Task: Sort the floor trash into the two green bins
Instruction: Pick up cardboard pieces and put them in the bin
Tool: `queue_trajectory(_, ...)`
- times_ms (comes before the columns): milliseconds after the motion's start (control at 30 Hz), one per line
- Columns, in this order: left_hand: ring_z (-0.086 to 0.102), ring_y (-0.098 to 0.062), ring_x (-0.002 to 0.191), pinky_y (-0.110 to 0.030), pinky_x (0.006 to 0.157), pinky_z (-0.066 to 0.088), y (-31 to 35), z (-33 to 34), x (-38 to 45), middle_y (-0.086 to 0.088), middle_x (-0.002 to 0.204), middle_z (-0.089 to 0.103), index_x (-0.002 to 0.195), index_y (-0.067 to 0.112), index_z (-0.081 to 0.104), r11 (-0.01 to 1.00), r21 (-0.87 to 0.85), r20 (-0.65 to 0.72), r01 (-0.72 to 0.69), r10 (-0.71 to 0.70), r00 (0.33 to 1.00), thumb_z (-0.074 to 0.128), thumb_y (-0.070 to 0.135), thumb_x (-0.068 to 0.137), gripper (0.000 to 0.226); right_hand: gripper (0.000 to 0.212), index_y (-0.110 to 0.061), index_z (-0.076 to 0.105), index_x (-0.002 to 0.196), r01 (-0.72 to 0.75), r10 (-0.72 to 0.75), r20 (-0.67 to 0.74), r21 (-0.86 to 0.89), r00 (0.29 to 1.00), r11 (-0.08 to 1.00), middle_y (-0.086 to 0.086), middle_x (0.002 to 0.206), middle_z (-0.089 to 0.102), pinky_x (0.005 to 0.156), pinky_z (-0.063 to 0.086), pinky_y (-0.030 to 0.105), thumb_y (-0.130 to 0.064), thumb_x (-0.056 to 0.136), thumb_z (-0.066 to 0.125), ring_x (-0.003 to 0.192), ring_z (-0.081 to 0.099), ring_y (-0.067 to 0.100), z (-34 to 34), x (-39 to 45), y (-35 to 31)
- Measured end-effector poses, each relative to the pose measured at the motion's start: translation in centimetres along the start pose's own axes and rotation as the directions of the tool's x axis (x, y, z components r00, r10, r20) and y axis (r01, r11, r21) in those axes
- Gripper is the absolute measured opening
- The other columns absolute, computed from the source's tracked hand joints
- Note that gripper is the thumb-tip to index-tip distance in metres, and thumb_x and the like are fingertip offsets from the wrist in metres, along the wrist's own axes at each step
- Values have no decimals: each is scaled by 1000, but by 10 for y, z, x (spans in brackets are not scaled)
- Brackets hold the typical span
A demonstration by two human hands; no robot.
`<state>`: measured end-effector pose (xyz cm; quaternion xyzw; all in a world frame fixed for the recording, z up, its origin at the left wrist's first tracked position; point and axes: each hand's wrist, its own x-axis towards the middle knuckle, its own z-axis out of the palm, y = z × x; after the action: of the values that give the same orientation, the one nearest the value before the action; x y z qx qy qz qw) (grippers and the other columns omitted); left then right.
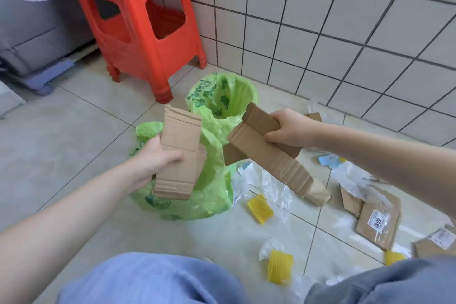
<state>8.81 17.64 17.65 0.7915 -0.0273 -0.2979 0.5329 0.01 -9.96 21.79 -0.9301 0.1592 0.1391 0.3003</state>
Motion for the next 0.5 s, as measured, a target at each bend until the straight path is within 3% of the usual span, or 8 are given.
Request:
queue_trajectory(100, 62, -27, 98, -37, 85, 51, -8, -29, -1, -10, 108, 66, 119, 12, 53, 1000, -23, -94, 21, -23, 995, 64, -6, 79, 45, 3, -18, 58, 80, 29, -31, 24, 53, 999, 998, -4, 74, 59, 45, 43, 19, -19, 82, 60, 67, 59, 13, 0, 5, -32)
queue_trajectory(200, 61, -28, 94, -39, 85, 50, -18, -47, 2, -14, 107, 66, 115, 10, 55, 995, -13, -94, 98, -99, 991, 66, 3, 70, 47, 7, -13, 59, 87, 19, -27, 46, 157, 999, 987, 0, 75, 60, 37, 41, 15, -18, 83, 62, 63, 59, 15, 13, 12, -54)
queue_trajectory(233, 62, -30, 94, -39, 83, 51, -22, -50, 5, -16, 107, 66, 117, 9, 55, 990, 4, -76, 138, -138, 988, 63, 5, 71, 47, 11, -10, 61, 91, 17, -28, 64, 176, 998, 984, 3, 79, 62, 41, 45, 17, -17, 83, 62, 67, 62, 19, 22, 16, -59)
queue_trajectory(300, 62, -31, 95, -34, 74, 52, -30, -53, 10, -18, 108, 65, 119, 7, 54, 977, 63, -38, 206, -203, 978, 57, 1, 81, 38, 22, -4, 62, 100, 15, -28, 97, 137, 995, 990, 10, 93, 66, 63, 57, 30, -17, 82, 62, 83, 65, 26, 42, 29, -68)
queue_trajectory(367, 63, -32, 97, -32, 72, 52, -36, -53, 16, -18, 109, 65, 119, 8, 54, 960, 136, 3, 243, -246, 969, 56, 1, 85, 35, 28, -3, 60, 105, 26, -32, 119, 50, 992, 998, 13, 102, 65, 77, 55, 37, -19, 81, 62, 93, 64, 28, 65, 44, -75)
queue_trajectory(433, 64, -32, 95, -34, 73, 53, -40, -51, 21, -18, 108, 65, 118, 6, 54, 947, 202, 40, 250, -264, 964, 59, 2, 85, 33, 32, -3, 55, 110, 55, -50, 132, -32, 990, 998, 12, 104, 61, 74, 53, 36, -19, 82, 60, 95, 60, 29, 85, 57, -82)
queue_trajectory(500, 65, -32, 95, -40, 77, 55, -42, -50, 27, -17, 108, 65, 117, 8, 54, 936, 250, 46, 246, -265, 963, 63, 4, 84, 35, 35, -3, 46, 114, 88, -68, 154, -126, 986, 988, 12, 100, 54, 60, 46, 33, -18, 85, 58, 88, 55, 28, 100, 66, -89)
